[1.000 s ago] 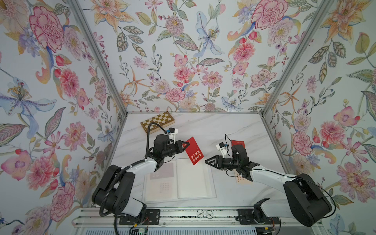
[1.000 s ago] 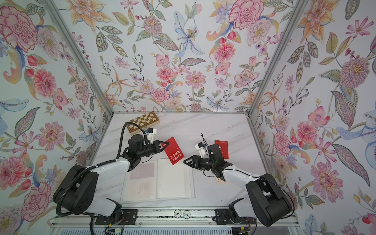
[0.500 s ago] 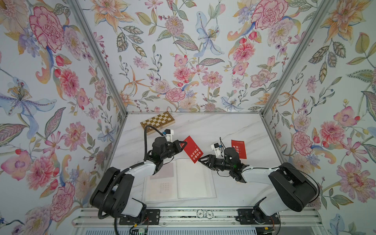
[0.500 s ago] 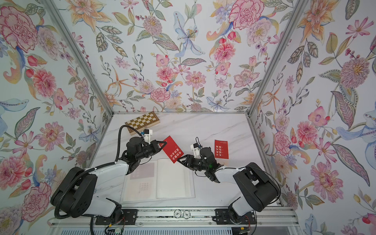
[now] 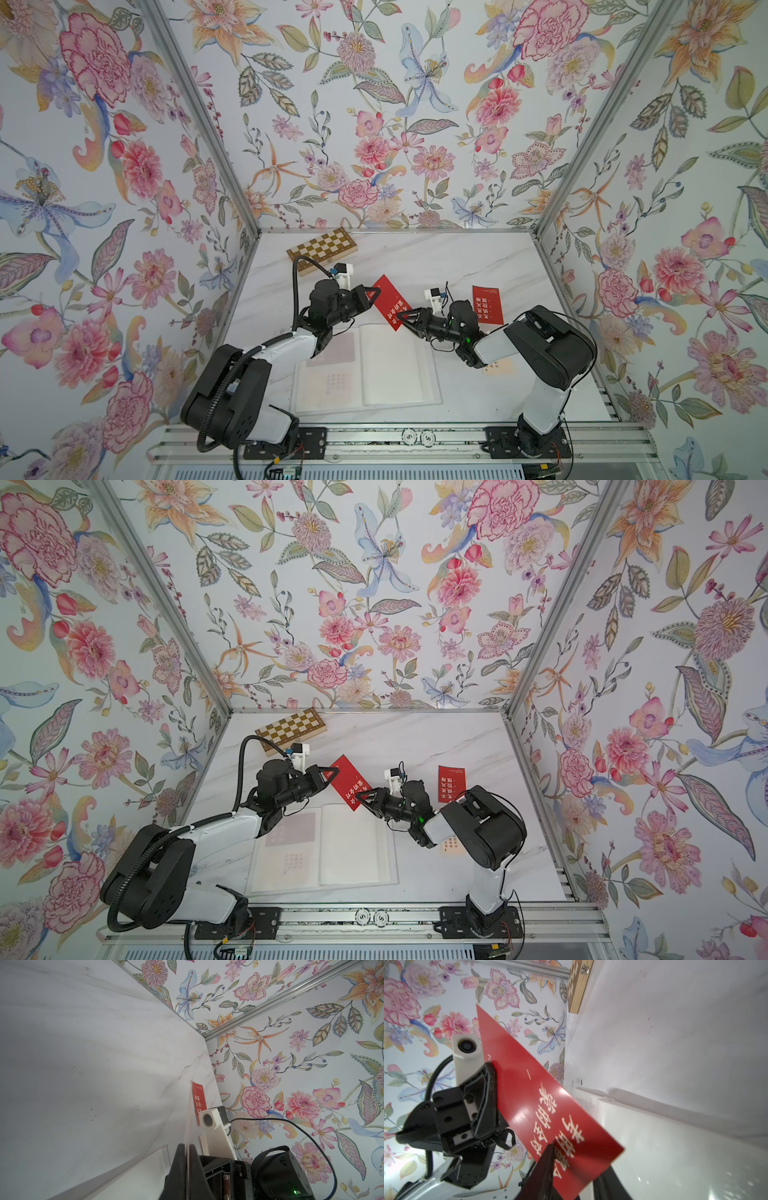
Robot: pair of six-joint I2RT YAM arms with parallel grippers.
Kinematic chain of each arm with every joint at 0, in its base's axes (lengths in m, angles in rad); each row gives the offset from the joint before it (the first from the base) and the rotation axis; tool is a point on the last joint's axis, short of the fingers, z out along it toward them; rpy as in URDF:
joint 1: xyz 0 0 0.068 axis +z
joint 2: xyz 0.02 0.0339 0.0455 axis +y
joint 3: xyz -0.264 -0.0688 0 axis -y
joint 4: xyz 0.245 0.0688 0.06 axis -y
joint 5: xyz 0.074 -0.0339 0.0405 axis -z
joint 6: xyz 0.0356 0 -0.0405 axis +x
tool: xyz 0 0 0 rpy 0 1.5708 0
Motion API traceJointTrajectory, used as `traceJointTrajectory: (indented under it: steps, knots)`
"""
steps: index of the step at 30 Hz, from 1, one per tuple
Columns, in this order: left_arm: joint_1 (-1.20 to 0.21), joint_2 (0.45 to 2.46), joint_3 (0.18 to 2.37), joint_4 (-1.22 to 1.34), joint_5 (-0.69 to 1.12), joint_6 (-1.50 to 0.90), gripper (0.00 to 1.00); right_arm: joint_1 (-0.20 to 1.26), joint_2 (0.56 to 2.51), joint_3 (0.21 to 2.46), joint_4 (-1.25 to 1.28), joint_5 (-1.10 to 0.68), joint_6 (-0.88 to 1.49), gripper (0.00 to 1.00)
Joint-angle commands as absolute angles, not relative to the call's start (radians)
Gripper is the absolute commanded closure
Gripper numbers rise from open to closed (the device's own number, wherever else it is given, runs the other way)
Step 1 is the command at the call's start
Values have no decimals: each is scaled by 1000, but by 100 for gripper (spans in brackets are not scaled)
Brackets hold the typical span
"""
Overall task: Place the photos into the photo albums
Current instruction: Pick up the photo at the center of the board.
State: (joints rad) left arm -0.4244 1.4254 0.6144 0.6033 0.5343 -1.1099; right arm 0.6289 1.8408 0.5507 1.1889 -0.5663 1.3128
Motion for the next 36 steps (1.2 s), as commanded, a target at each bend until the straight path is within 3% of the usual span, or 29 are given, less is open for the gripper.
traceJointTrajectory:
  steps: [1, 5, 15, 17, 21, 24, 27, 36]
  knots:
    - [-422, 1386, 610, 522, 515, -1060, 100, 634, 1839, 563, 1310, -567, 1362, 78]
    - [-421, 1358, 612, 453, 497, -1022, 100, 632, 1809, 564, 1274, -567, 1343, 88]
    - [-420, 1323, 592, 381, 488, -987, 100, 641, 1711, 600, 1126, -568, 1260, 100]
    - [-421, 1314, 587, 367, 483, -976, 91, 640, 1699, 600, 1107, -566, 1251, 100]
    - [-402, 1277, 592, 276, 454, -928, 50, 640, 1661, 589, 1048, -563, 1225, 100]
    - [-371, 1230, 604, 154, 418, -863, 32, 640, 1600, 599, 895, -557, 1151, 100]
    - [-340, 1176, 628, -12, 351, -781, 27, 640, 1517, 625, 691, -537, 1054, 100]
    - [-321, 1087, 652, -334, 185, -637, 28, 735, 1391, 791, 19, -396, 819, 100]
